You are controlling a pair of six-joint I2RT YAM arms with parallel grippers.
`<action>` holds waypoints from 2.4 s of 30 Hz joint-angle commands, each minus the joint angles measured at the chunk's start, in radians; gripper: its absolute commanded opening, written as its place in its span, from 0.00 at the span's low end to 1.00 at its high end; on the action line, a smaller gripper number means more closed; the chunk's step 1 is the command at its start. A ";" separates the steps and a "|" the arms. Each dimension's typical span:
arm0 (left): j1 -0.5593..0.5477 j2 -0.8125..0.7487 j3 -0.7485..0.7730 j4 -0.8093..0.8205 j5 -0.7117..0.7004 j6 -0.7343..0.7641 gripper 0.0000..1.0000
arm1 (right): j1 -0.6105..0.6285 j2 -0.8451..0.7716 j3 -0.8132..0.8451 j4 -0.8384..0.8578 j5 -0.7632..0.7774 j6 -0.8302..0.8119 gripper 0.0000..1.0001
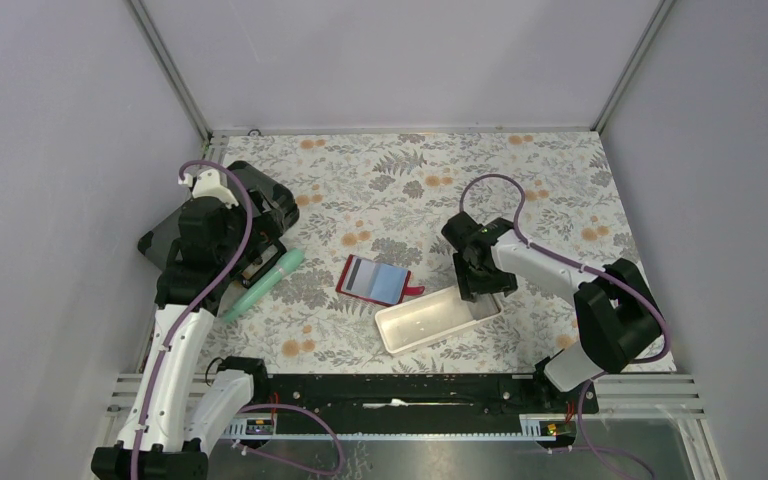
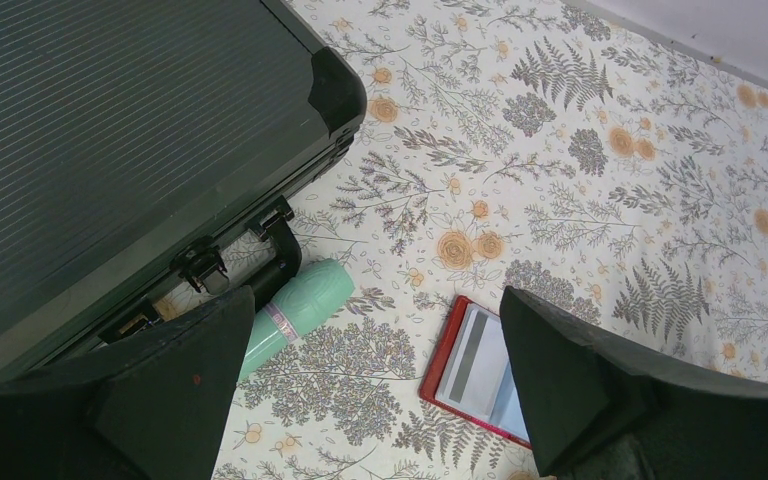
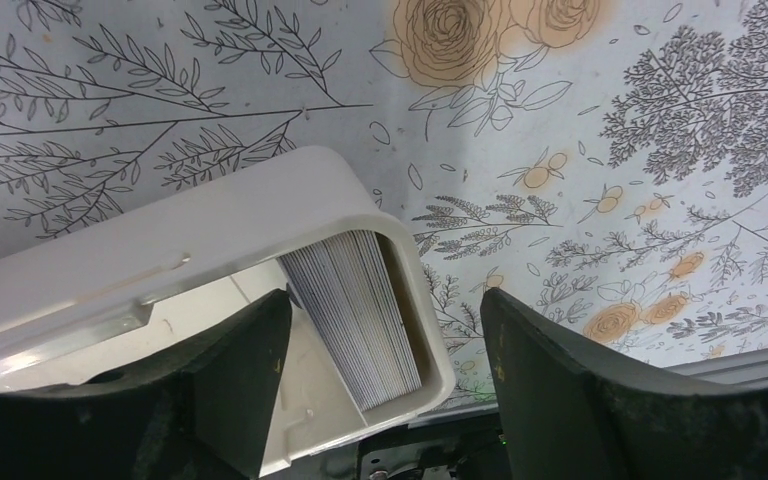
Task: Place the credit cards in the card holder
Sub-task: Pick up the credit card from the storage box.
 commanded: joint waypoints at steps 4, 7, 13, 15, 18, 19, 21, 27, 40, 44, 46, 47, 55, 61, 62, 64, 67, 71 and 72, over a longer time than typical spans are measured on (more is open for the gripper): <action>0.010 -0.010 -0.005 0.056 0.015 -0.003 0.99 | -0.002 -0.026 0.074 -0.077 0.084 0.000 0.72; 0.012 -0.012 -0.005 0.057 0.018 -0.003 0.99 | -0.001 -0.030 0.082 -0.083 0.084 -0.003 0.69; 0.015 -0.014 -0.006 0.058 0.021 -0.004 0.99 | -0.001 -0.027 0.083 -0.085 0.072 -0.004 0.57; 0.015 -0.013 -0.006 0.058 0.022 -0.004 0.99 | -0.001 -0.028 0.085 -0.086 0.066 -0.003 0.54; 0.016 -0.012 -0.008 0.059 0.024 -0.004 0.99 | -0.001 -0.030 0.090 -0.090 0.059 -0.001 0.51; 0.016 -0.011 -0.008 0.059 0.024 -0.004 0.99 | 0.000 -0.031 0.092 -0.091 0.058 0.000 0.49; 0.017 -0.010 -0.008 0.060 0.024 -0.004 0.99 | -0.001 -0.031 0.096 -0.095 0.056 0.000 0.47; 0.019 -0.009 -0.008 0.059 0.024 -0.006 0.99 | 0.000 -0.029 0.100 -0.097 0.049 -0.001 0.38; 0.024 -0.007 -0.009 0.060 0.024 -0.006 0.99 | 0.001 -0.032 0.110 -0.099 -0.002 -0.004 0.14; 0.025 -0.007 -0.011 0.059 0.048 -0.006 0.99 | 0.001 -0.037 0.107 -0.090 -0.030 -0.006 0.07; 0.027 -0.008 -0.011 0.059 0.050 -0.006 0.99 | 0.001 -0.043 0.107 -0.084 -0.051 -0.006 0.03; 0.027 -0.007 -0.012 0.059 0.050 -0.006 0.99 | 0.001 -0.048 0.107 -0.080 -0.065 -0.006 0.02; 0.029 -0.007 -0.019 0.061 0.058 -0.009 0.99 | 0.001 -0.087 0.118 -0.076 -0.154 -0.012 0.00; 0.029 -0.016 -0.036 0.082 0.103 -0.006 0.99 | 0.000 -0.146 0.163 -0.103 -0.198 -0.019 0.00; 0.029 -0.021 -0.042 0.090 0.115 -0.006 0.99 | 0.001 -0.158 0.170 -0.104 -0.206 -0.021 0.00; 0.029 -0.033 -0.059 0.108 0.143 -0.009 0.99 | 0.001 -0.176 0.183 -0.100 -0.231 -0.028 0.00; 0.028 -0.058 -0.100 0.136 0.225 -0.047 0.99 | 0.001 -0.208 0.207 -0.066 -0.290 -0.038 0.00; 0.012 -0.119 -0.204 0.227 0.388 -0.141 0.99 | 0.001 -0.250 0.229 0.016 -0.371 -0.047 0.00; 0.002 -0.134 -0.231 0.257 0.422 -0.158 0.99 | 0.000 -0.257 0.236 0.035 -0.394 -0.048 0.00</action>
